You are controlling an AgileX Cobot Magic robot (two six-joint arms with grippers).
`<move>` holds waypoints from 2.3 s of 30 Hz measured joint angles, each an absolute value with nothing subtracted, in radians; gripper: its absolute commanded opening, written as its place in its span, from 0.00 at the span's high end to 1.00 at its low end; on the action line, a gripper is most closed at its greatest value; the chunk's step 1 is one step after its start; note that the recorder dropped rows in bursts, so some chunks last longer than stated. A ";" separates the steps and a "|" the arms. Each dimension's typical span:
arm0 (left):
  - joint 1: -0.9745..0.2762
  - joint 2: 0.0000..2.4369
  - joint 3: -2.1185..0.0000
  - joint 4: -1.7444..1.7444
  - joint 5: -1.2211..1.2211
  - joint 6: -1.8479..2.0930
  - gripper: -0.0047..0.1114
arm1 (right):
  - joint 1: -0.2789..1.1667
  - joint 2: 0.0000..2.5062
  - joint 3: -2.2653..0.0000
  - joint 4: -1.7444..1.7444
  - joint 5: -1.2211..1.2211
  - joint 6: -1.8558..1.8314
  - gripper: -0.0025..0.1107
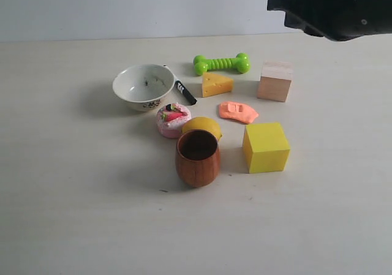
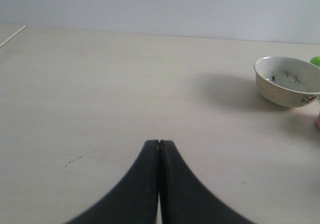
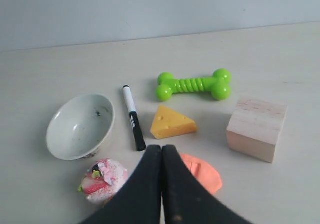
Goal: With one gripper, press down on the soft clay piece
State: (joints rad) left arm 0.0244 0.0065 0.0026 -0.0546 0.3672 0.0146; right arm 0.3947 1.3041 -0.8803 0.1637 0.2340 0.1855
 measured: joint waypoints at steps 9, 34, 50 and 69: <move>0.024 0.006 0.003 -0.055 0.367 0.015 0.96 | 0.395 1.142 -0.880 0.206 0.361 0.183 0.98; 0.024 0.006 0.003 -0.055 0.367 0.015 0.96 | 0.194 0.830 -0.858 -0.046 0.522 0.168 0.98; 0.024 0.006 0.003 -0.055 0.367 0.015 0.96 | -0.073 0.434 -0.503 -0.056 0.493 0.095 0.98; 0.024 0.006 0.003 -0.055 0.367 0.015 0.96 | -0.084 0.290 -0.142 -0.087 0.246 0.129 0.98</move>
